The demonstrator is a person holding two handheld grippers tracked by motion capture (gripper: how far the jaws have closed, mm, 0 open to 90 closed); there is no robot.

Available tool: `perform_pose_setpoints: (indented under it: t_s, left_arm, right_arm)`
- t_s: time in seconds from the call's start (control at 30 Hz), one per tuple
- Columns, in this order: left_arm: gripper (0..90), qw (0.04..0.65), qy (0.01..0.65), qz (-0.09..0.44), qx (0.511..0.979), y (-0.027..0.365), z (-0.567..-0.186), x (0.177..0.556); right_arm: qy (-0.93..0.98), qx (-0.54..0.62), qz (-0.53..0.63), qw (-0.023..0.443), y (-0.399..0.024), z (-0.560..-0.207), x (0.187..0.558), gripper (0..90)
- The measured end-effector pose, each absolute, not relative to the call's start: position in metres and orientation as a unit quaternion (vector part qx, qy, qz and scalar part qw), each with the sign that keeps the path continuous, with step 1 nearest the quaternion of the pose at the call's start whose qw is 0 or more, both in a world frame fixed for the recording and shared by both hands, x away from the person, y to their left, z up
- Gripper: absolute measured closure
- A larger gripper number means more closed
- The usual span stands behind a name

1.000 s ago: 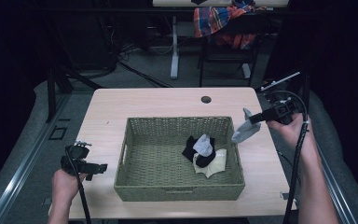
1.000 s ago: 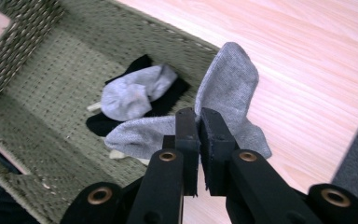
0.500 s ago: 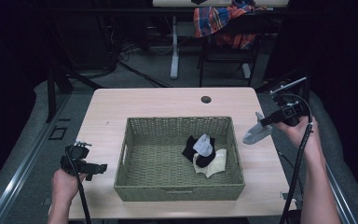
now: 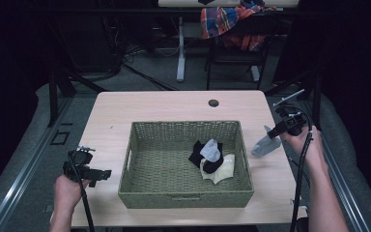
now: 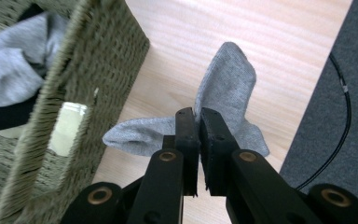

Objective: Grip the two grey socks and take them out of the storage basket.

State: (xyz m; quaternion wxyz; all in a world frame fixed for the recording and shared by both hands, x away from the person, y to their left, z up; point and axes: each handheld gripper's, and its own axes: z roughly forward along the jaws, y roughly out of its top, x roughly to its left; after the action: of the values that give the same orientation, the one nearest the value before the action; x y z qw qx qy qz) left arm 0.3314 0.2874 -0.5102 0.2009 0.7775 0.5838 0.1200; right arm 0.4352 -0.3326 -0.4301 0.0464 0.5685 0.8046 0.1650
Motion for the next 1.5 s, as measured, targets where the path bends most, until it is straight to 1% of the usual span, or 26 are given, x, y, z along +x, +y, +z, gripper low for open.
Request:
perform_pose_setpoints:
  t_s: [0.13, 0.17, 0.3, 0.33, 0.43, 0.7, 0.83, 0.87, 0.9, 0.93, 1.0, 1.03, 1.1, 1.13, 1.17, 1.2, 1.33, 1.4, 1.47, 1.5]
  left_arm:
    - [0.1, 0.201, 0.584, 0.117, 0.778, 0.287, -0.511, 0.331]
    - [0.1, 0.2, 0.583, 0.119, 0.778, 0.287, -0.51, 0.332]
    - [0.1, 0.201, 0.584, 0.117, 0.778, 0.287, -0.511, 0.332]
    - [0.1, 0.201, 0.583, 0.118, 0.778, 0.287, -0.511, 0.332]
    - [0.1, 0.199, 0.583, 0.118, 0.779, 0.287, -0.511, 0.332]
    - [0.1, 0.198, 0.583, 0.117, 0.779, 0.287, -0.511, 0.332]
    - [0.1, 0.194, 0.582, 0.114, 0.781, 0.286, -0.512, 0.332]
    - [0.1, 0.195, 0.582, 0.113, 0.781, 0.286, -0.512, 0.332]
    - [0.1, 0.195, 0.582, 0.114, 0.781, 0.286, -0.512, 0.332]
    - [0.1, 0.195, 0.582, 0.113, 0.781, 0.286, -0.512, 0.332]
    - [0.1, 0.195, 0.583, 0.113, 0.781, 0.286, -0.512, 0.332]
    - [0.1, 0.195, 0.582, 0.112, 0.781, 0.286, -0.512, 0.332]
    - [0.1, 0.195, 0.582, 0.112, 0.781, 0.286, -0.512, 0.332]
    - [0.1, 0.195, 0.582, 0.112, 0.781, 0.286, -0.512, 0.332]
    - [0.1, 0.195, 0.582, 0.112, 0.781, 0.286, -0.512, 0.332]
    - [0.1, 0.195, 0.583, 0.112, 0.781, 0.286, -0.512, 0.332]
    - [0.1, 0.196, 0.582, 0.111, 0.781, 0.286, -0.512, 0.332]
    - [0.1, 0.196, 0.582, 0.111, 0.781, 0.286, -0.512, 0.332]
    - [0.1, 0.196, 0.582, 0.111, 0.781, 0.286, -0.512, 0.332]
    - [0.1, 0.196, 0.582, 0.111, 0.781, 0.286, -0.512, 0.332]
  right_arm:
    - [0.805, 0.571, 0.156, 0.041, -0.329, -0.441, 0.438, 86.8]
    - [0.809, 0.568, 0.148, 0.034, -0.327, -0.448, 0.441, 86.7]
    - [0.815, 0.565, 0.124, 0.042, -0.32, -0.459, 0.444, 86.6]
    - [0.818, 0.561, 0.122, 0.035, -0.319, -0.461, 0.446, 86.6]
    - [0.819, 0.56, 0.121, 0.035, -0.314, -0.47, 0.448, 86.5]
    - [0.821, 0.558, 0.119, 0.031, -0.309, -0.483, 0.452, 86.0]
    - [0.815, 0.564, 0.124, 0.039, -0.306, -0.487, 0.453, 82.9]
    - [0.815, 0.563, 0.127, 0.039, -0.305, -0.488, 0.453, 80.5]
    - [0.82, 0.558, 0.122, 0.039, -0.303, -0.488, 0.454, 74.5]
    - [0.822, 0.555, 0.122, 0.036, -0.302, -0.487, 0.454, 72.6]
    - [0.821, 0.555, 0.129, 0.04, -0.3, -0.484, 0.453, 63.4]
    - [0.818, 0.557, 0.137, 0.043, -0.3, -0.482, 0.453, 60.5]
    - [0.819, 0.554, 0.142, 0.045, -0.301, -0.475, 0.451, 50.7]
    - [0.819, 0.554, 0.142, 0.045, -0.301, -0.475, 0.451, 50.7]
    - [0.818, 0.552, 0.153, 0.041, -0.302, -0.466, 0.449, 41.0]
    - [0.818, 0.552, 0.158, 0.041, -0.302, -0.463, 0.448, 36.8]
    - [0.817, 0.541, 0.197, 0.042, -0.3, -0.442, 0.441, 25.1]
    - [0.815, 0.535, 0.22, 0.036, -0.297, -0.432, 0.437, 16.8]
    - [0.818, 0.525, 0.231, 0.041, -0.292, -0.424, 0.433, 14.3]
    - [0.819, 0.518, 0.243, 0.035, -0.288, -0.419, 0.431, 11.9]
